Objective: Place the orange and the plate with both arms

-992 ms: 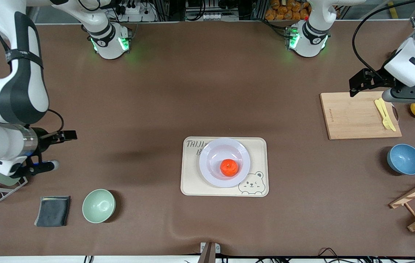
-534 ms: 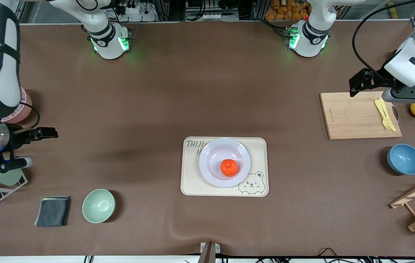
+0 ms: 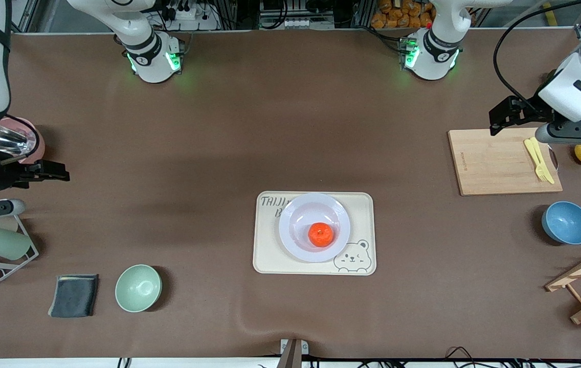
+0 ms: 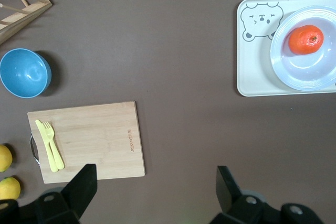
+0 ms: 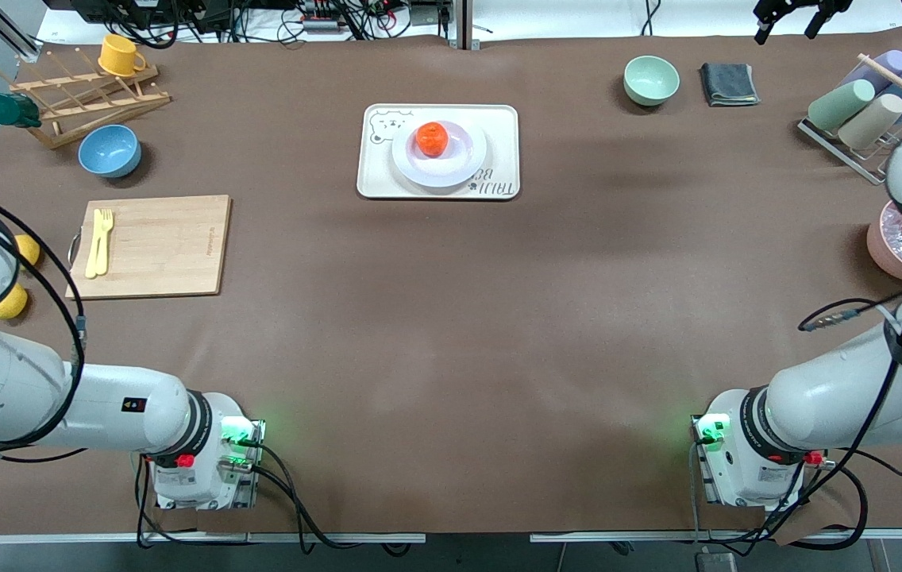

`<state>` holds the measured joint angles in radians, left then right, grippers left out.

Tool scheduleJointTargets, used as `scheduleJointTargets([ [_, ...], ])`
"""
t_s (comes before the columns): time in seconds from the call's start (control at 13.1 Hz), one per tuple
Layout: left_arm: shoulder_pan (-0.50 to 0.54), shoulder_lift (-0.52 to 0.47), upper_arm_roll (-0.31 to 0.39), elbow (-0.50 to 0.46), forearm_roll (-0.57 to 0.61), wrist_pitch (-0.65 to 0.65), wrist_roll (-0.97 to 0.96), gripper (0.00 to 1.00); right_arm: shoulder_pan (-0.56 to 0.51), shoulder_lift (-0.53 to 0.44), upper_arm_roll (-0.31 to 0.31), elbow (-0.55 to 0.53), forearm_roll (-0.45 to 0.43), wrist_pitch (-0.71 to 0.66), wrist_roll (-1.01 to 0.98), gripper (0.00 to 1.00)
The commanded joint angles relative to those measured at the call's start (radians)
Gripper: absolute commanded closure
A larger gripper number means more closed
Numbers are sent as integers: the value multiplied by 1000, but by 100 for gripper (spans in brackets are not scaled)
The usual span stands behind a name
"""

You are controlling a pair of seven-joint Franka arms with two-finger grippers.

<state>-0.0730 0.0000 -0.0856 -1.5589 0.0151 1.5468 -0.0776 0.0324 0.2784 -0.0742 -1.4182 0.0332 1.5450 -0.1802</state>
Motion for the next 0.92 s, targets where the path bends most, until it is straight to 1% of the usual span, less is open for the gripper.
scheduleJointTargets([
  [0.0,10,-11,-5,-4,6,-11,4,0,-3,-218,33,-347,13,180,50,0],
  [0.08,9,-11,-6,-3,6,-11,4,0,-5,-235,45,-370,11,200,67,0],
  [0.31,9,-11,-6,-3,6,-11,4,0,-44,-275,59,-360,10,191,87,0],
  [0.38,9,-11,-6,-3,6,-11,4,0,-67,-281,59,-334,8,193,73,0],
  [0.46,9,-9,-6,-1,6,-11,4,0,-71,-271,59,-283,2,193,39,0],
  [0.53,9,-9,-6,-1,6,-11,6,0,-72,-265,59,-256,-10,193,-16,0],
  [0.84,9,-9,-6,-1,6,2,7,0,-92,-269,57,-249,-6,188,-28,0],
])
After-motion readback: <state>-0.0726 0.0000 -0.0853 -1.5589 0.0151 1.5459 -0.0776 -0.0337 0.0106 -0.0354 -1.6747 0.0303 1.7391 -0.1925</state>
